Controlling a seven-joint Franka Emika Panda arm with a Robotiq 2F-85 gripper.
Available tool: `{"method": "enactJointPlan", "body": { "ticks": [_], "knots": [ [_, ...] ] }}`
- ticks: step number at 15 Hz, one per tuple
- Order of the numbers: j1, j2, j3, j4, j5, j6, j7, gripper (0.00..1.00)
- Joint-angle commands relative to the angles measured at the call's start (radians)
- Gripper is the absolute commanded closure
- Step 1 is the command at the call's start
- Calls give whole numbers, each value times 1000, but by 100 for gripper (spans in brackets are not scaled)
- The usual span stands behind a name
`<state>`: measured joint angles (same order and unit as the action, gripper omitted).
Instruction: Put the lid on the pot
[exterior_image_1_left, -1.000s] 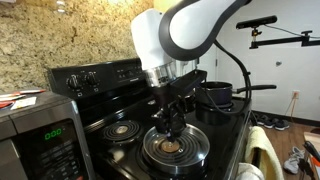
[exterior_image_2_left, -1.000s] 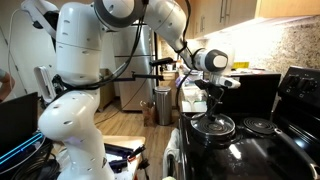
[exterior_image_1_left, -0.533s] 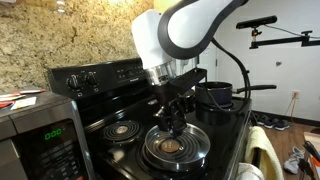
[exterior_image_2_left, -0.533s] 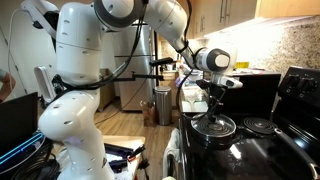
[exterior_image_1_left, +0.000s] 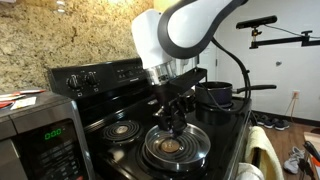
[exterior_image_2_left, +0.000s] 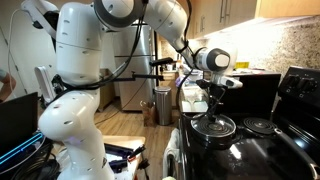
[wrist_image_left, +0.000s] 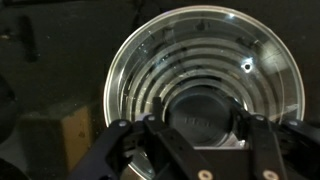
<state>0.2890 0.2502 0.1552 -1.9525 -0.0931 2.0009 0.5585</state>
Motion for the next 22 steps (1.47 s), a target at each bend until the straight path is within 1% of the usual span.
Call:
{"method": "enactJointPlan", "body": {
  "ticks": [1,3,11,18,19,20,22],
  "knots": [
    [-1,-11,0,3,13,-5,6,4],
    [-3,-13,0,1,22,0,1,0],
    [-22,-17,1,-15,114,38,-23,0],
    [-26,-25,-10,-24,119,34,-23,0],
    [-27,-24,-10,-26,125,33,-27,9],
    [-28,-23,-10,-26,128,34,-32,26],
    [-28,-21,-11,-27,137,33,-35,40]
  ]
}}
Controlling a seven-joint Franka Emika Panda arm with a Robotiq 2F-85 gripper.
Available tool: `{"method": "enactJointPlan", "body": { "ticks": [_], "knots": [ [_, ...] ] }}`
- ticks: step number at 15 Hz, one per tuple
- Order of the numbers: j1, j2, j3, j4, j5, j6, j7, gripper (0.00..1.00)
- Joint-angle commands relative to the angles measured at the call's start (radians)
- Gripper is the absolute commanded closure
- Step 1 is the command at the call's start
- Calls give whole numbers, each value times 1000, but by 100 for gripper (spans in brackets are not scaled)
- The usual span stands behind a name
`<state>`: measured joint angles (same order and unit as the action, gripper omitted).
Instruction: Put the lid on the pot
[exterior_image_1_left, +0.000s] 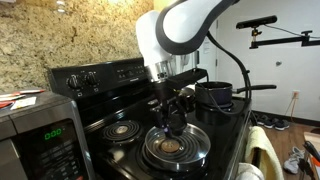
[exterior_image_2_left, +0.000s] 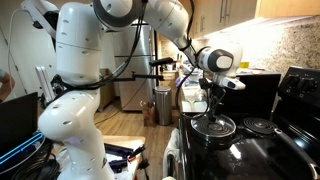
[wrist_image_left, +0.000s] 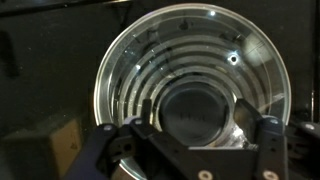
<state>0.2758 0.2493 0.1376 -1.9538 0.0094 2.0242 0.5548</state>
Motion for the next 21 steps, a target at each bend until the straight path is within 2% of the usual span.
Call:
{"method": "enactJointPlan", "body": {
  "ticks": [1,4,9,21],
  "knots": [
    [-16,-20,8,-25,40,8,-36,47],
    [-15,-18,7,-22,41,3,-35,65],
    [-15,-22,5,-20,38,-8,-28,65],
    [-23,-124,-9,8,-16,-84,-55,65]
  ]
}}
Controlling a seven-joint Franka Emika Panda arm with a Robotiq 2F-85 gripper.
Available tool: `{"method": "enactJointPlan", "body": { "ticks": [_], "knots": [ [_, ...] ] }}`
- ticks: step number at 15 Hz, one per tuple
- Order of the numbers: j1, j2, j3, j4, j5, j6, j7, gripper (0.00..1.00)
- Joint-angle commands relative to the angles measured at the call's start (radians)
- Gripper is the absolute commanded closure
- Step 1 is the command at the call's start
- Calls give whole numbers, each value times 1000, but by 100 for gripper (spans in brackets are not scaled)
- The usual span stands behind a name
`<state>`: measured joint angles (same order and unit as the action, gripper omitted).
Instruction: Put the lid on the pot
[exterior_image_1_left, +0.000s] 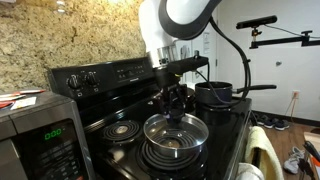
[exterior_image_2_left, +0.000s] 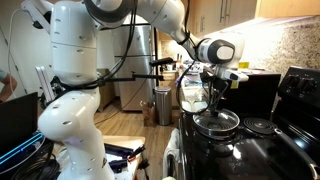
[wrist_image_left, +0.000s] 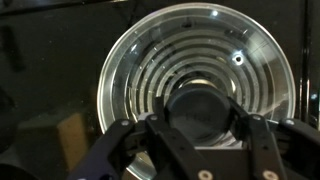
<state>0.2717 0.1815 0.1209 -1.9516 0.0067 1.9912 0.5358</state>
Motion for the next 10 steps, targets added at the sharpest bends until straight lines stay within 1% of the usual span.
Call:
{"method": "enactJointPlan", "body": {
  "ticks": [1,6,10],
  "knots": [
    [-21,-67,8,15,-21,-67,-43,65],
    [-38,-118,7,75,-78,-157,-82,65],
    [-69,-148,-4,111,-109,-208,-112,65]
  ]
}}
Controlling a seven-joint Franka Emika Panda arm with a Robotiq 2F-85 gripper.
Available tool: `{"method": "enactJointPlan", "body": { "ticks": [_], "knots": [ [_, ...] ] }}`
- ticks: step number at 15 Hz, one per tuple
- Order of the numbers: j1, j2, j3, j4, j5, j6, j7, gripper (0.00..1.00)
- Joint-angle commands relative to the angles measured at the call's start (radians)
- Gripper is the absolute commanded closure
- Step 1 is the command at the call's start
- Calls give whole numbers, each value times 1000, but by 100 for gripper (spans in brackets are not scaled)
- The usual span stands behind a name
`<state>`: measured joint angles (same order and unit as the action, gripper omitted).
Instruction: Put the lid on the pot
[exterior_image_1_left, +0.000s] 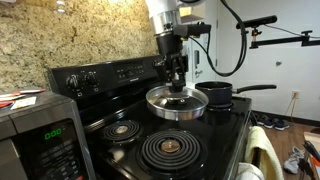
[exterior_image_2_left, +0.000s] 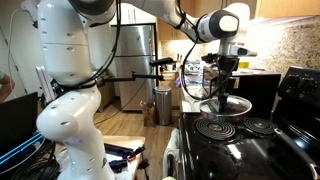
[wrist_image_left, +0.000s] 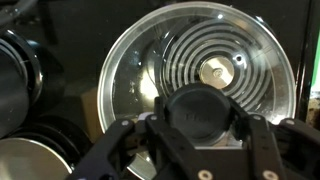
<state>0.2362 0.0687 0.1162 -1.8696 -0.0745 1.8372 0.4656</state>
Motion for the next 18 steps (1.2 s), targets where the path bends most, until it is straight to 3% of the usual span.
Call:
{"method": "enactJointPlan", "body": {
  "ticks": [1,8,18],
  "knots": [
    [-45,-46,-7,32,-33,-60,-49,65],
    [-160,-81,-89,88,-52,-102,-146,65],
    [-305,-15,-219,165,-107,-118,-264,65]
  ]
}}
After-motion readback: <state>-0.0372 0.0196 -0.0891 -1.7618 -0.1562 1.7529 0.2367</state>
